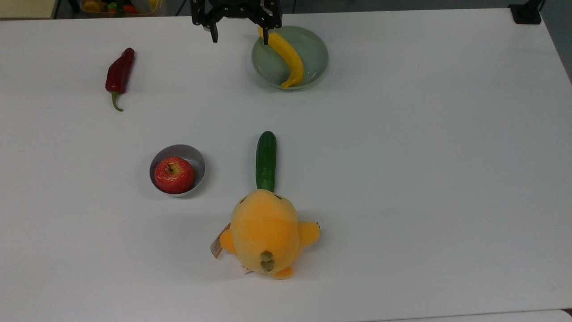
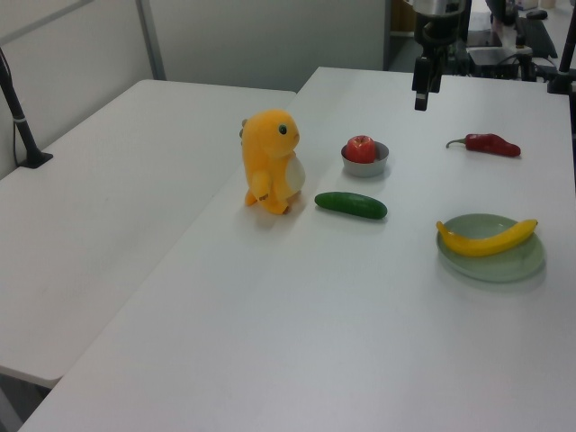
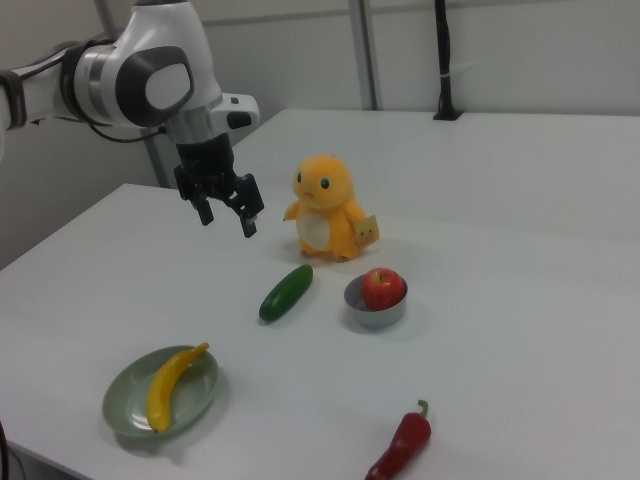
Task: Put the cucumber on the left side of the bowl
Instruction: 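Move the open gripper from above the banana plate over the green cucumber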
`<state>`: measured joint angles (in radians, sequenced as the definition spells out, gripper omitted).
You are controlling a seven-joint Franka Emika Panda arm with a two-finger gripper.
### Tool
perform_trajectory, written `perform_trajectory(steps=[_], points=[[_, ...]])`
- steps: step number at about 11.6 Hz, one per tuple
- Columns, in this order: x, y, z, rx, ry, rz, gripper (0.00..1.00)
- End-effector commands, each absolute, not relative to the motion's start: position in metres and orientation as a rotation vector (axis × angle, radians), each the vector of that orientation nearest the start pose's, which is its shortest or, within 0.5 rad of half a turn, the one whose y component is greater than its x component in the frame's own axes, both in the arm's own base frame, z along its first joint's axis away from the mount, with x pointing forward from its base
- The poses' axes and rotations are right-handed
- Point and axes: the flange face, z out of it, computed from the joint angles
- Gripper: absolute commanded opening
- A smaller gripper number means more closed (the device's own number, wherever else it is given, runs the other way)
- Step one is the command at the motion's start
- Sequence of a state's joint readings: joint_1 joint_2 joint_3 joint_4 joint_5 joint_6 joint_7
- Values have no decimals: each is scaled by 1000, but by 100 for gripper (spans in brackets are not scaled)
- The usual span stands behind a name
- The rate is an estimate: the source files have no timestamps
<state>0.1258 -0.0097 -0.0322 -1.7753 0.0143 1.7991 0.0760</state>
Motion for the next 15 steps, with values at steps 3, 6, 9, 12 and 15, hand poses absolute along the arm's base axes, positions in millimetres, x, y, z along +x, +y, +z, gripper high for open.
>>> perform_trajectory(steps=[3, 6, 9, 12, 15], points=[[560, 61, 550, -3122, -32, -24, 100], [557, 61, 544, -3122, -44, -7, 100], [550, 80, 518, -3125, -115, 24, 100], [537, 110, 470, -3151, -224, 62, 100], [549, 124, 446, -3146, -246, 14, 100]])
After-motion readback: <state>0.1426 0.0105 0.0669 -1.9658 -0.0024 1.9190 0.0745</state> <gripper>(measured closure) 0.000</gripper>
